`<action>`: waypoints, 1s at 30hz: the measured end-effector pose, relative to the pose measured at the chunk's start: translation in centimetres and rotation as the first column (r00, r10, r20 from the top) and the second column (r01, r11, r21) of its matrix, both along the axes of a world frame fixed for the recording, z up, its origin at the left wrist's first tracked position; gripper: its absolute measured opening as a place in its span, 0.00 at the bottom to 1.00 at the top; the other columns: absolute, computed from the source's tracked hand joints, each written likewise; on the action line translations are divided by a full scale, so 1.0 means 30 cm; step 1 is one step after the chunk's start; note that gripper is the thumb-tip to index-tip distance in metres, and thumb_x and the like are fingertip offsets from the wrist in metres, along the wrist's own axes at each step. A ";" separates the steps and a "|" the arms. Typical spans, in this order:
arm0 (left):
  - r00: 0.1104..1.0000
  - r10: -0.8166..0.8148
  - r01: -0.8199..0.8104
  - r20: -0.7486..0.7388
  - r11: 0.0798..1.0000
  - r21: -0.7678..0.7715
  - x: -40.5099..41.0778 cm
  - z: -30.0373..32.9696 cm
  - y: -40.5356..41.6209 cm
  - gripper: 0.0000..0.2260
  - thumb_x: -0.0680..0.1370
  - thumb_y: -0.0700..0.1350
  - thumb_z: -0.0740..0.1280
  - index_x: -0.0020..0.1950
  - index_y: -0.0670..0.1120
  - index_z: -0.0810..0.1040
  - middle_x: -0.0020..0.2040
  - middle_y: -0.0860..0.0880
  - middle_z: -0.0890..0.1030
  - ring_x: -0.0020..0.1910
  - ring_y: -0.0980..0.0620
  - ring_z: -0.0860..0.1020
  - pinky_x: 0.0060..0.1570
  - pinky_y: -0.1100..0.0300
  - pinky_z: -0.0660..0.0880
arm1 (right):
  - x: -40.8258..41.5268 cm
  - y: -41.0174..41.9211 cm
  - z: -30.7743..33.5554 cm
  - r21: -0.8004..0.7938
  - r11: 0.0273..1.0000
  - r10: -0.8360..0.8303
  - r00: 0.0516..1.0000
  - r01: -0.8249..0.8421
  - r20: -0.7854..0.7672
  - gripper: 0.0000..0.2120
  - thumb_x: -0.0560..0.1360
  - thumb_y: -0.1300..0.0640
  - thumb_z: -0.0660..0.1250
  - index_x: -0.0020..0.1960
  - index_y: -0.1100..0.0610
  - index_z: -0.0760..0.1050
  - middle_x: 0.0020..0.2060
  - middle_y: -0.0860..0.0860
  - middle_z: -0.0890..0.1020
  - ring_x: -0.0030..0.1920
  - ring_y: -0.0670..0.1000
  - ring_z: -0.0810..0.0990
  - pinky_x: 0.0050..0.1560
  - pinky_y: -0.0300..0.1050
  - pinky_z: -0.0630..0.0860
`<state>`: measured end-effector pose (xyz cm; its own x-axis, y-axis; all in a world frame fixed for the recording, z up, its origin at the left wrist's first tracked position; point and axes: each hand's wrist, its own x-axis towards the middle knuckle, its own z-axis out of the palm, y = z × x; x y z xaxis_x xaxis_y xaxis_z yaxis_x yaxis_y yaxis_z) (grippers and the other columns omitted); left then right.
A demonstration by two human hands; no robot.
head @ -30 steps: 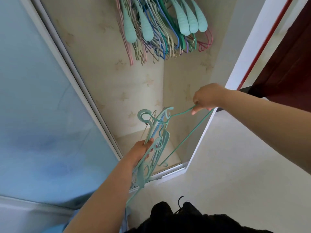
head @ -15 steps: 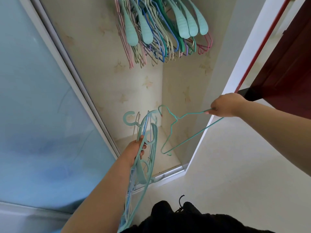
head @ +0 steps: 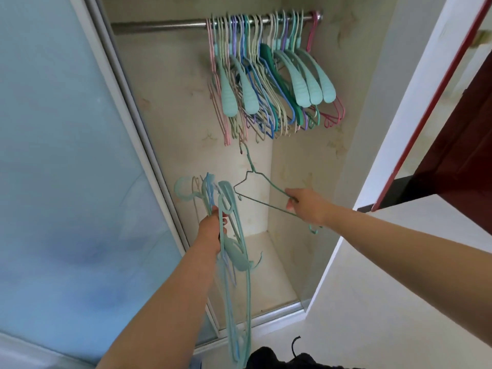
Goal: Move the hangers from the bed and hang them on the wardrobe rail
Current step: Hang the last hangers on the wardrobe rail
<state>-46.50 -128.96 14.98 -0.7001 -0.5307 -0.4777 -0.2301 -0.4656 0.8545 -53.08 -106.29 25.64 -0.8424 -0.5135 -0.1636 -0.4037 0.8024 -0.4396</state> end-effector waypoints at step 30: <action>0.987 0.142 -0.145 0.081 0.989 0.036 -0.019 0.217 -0.095 0.20 0.82 0.49 0.57 0.32 0.44 0.71 0.31 0.47 0.72 0.26 0.50 0.65 0.27 0.61 0.62 | 0.116 -0.462 0.287 0.014 0.984 0.174 0.956 -0.176 -0.235 0.22 0.76 0.68 0.56 0.69 0.62 0.68 0.63 0.59 0.75 0.60 0.59 0.75 0.59 0.51 0.75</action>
